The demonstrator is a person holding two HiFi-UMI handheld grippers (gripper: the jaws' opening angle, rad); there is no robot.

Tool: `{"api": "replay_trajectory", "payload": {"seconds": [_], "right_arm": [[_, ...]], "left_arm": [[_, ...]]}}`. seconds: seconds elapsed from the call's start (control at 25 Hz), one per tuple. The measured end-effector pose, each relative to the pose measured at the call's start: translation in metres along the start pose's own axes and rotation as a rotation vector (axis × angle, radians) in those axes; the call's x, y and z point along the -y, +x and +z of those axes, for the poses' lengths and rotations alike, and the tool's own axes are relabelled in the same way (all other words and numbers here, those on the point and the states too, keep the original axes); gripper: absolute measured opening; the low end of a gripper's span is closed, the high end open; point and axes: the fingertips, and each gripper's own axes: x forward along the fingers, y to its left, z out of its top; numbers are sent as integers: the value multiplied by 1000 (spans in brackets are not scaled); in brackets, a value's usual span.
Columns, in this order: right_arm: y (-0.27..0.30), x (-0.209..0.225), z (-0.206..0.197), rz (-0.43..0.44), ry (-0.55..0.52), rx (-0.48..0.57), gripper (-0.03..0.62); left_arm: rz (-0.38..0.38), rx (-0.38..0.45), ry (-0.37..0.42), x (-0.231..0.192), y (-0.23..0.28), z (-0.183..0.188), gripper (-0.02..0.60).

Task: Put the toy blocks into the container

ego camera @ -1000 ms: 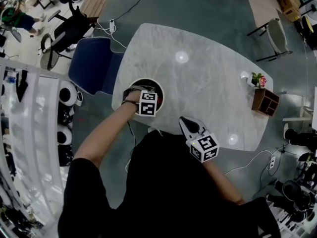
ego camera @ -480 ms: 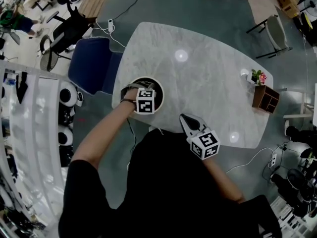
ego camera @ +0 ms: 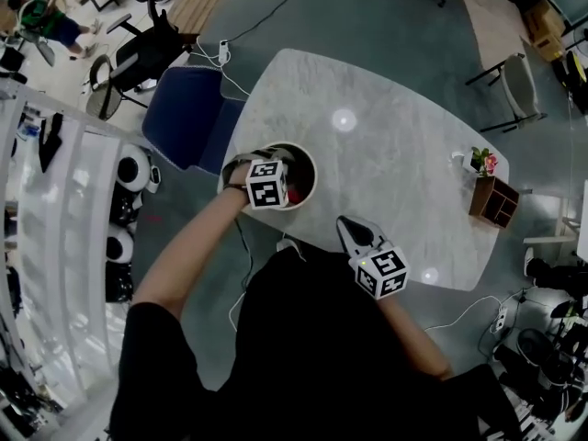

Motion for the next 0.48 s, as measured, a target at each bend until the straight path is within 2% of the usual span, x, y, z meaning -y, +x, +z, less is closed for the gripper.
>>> {"api": "replay_trajectory", "payload": {"seconds": [0.16,0.32,0.48], "right_arm": [[-1,-14,-3,23,-29,-9,0],[-12,-26,-5,16,-64,-22,0],[-30,-25,-6,-26,-66,-36,0]], "left_arm": [[49,102,-128,3,-30,3,216],[103,200,-217,13,-59,2,216],[141,392,-383,27,-94,7,216]]}}
